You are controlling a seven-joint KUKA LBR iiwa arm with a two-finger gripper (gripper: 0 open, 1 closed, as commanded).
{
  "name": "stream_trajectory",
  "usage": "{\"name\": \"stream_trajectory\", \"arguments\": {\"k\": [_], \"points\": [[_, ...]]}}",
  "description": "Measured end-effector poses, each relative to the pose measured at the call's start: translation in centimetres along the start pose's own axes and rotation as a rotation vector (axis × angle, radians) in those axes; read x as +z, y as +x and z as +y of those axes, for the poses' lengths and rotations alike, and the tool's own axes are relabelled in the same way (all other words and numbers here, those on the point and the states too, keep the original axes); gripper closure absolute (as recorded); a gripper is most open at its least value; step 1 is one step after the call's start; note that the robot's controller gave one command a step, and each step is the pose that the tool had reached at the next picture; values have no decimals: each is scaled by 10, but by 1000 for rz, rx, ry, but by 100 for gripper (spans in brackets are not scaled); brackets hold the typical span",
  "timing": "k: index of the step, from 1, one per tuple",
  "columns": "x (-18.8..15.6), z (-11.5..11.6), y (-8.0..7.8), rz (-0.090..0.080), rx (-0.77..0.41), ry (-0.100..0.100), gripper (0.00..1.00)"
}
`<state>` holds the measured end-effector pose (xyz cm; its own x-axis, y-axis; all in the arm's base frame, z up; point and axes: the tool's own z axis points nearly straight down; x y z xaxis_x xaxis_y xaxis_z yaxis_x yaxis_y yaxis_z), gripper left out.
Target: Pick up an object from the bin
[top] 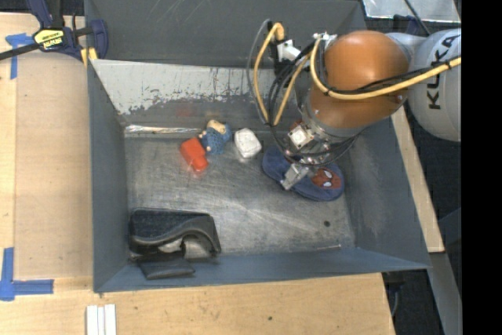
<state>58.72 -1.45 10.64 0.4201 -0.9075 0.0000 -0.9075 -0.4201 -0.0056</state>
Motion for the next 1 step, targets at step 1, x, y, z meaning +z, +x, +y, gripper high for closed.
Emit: {"name": "stream_trajectory", "arguments": {"k": [1], "points": [[-42, -2, 0, 1, 3, 0, 100]]}}
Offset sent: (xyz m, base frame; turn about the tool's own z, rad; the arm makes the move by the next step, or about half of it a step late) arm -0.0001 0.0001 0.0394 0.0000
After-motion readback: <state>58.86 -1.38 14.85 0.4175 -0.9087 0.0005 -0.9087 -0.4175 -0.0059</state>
